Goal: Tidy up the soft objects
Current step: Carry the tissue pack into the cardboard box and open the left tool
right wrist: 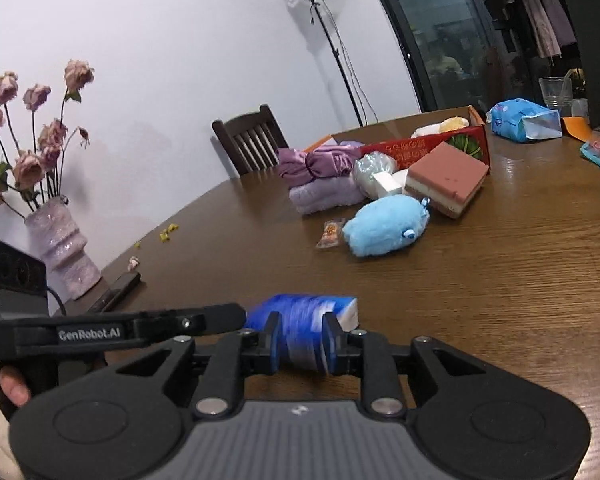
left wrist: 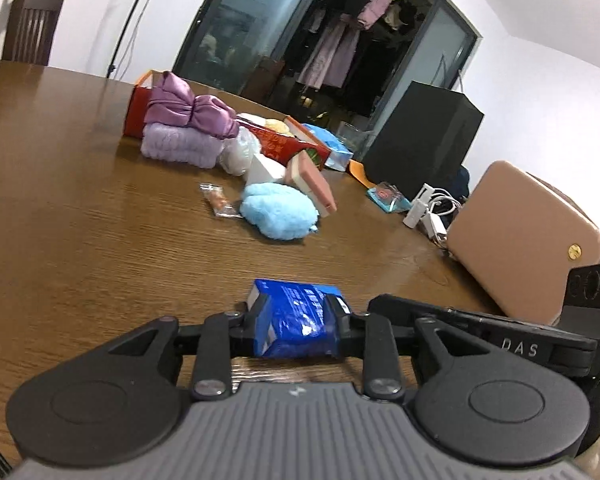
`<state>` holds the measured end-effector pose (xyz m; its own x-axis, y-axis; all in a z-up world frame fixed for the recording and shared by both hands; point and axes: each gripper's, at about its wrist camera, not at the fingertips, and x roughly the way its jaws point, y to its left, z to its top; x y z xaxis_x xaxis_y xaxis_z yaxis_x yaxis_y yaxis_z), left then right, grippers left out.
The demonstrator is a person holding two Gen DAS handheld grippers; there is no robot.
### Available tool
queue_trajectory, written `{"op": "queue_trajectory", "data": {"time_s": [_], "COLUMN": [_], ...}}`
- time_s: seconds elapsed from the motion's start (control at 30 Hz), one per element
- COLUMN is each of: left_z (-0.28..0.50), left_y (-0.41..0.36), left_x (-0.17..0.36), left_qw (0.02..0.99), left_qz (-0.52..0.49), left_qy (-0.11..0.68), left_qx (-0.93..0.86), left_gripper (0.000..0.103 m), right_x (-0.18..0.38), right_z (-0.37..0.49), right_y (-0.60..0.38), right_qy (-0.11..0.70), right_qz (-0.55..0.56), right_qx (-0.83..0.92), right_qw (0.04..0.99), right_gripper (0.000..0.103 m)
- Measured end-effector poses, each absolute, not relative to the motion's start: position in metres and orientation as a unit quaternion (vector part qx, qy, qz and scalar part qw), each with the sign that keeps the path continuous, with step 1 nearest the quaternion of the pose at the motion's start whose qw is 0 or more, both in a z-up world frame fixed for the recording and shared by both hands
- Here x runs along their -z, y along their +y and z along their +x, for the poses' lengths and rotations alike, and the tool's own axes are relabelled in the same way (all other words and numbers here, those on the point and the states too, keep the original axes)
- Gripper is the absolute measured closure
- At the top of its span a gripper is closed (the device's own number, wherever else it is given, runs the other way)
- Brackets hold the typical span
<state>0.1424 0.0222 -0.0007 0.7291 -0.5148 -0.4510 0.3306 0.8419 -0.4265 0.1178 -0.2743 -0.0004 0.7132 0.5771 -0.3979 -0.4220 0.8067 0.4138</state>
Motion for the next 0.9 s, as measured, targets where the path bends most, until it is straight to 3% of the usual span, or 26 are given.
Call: {"op": "queue_trajectory", "data": {"time_s": [0.13,0.33,0.63,0.9], "left_z": [0.146,0.167,0.179,0.216], "left_y": [0.021,0.018,0.01,0.01], "left_x": [-0.002,0.01,0.013,-0.037], "left_qw": [0.919,0.913,0.906,0.931], "left_qz": [-0.16,-0.16,-0.153,-0.16], "left_qy": [0.285,0.316,0.334,0.246], "left_qx": [0.222,0.202,0.209,0.218], "left_gripper": [0.061,0.062,0.075,0.077], "right_x": [0.004,0.018,0.025,-0.017], "right_z": [0.126,0.142,0.156,0.196], "right_y": [-0.274,-0.269,-0.265,-0.269], "right_qy": [0.259,0.282,0.295,0.234], "right_qz": [0.16,0.168,0.167,0.163], "right_qx": [-0.263,-0.243,-0.259,-0.269], "right_qw": [0.916,0.913,0.904,0.92], "right_gripper": [0.079,0.079,0.082,0.083]}}
